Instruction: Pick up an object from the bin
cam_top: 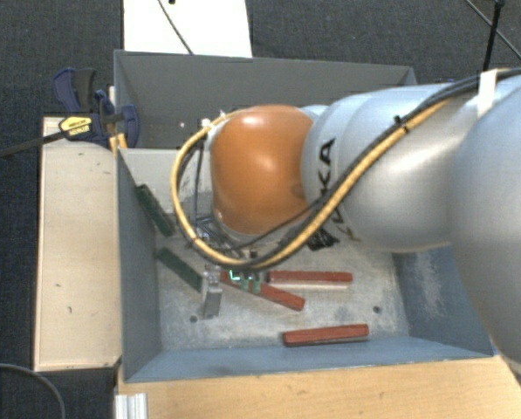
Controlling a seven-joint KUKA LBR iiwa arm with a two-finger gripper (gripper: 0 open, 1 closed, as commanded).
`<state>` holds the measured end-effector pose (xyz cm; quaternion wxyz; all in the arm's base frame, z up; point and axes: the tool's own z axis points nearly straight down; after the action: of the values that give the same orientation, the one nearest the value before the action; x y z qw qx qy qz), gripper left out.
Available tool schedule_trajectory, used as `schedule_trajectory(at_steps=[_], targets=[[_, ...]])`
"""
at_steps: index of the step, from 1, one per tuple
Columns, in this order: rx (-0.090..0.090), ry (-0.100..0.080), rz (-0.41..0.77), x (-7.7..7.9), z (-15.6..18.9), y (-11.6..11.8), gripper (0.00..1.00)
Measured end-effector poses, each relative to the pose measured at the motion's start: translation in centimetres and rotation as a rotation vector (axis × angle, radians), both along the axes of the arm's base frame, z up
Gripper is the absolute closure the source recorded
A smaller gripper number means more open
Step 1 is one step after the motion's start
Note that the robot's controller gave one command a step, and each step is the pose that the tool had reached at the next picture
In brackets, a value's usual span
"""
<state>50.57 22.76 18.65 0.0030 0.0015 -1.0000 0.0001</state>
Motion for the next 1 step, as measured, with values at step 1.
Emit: schedule_trajectory(at_steps=[1], targets=[[-0.001,-0.002,-0.054,1.86,-11.94,-0.23,0.0]])
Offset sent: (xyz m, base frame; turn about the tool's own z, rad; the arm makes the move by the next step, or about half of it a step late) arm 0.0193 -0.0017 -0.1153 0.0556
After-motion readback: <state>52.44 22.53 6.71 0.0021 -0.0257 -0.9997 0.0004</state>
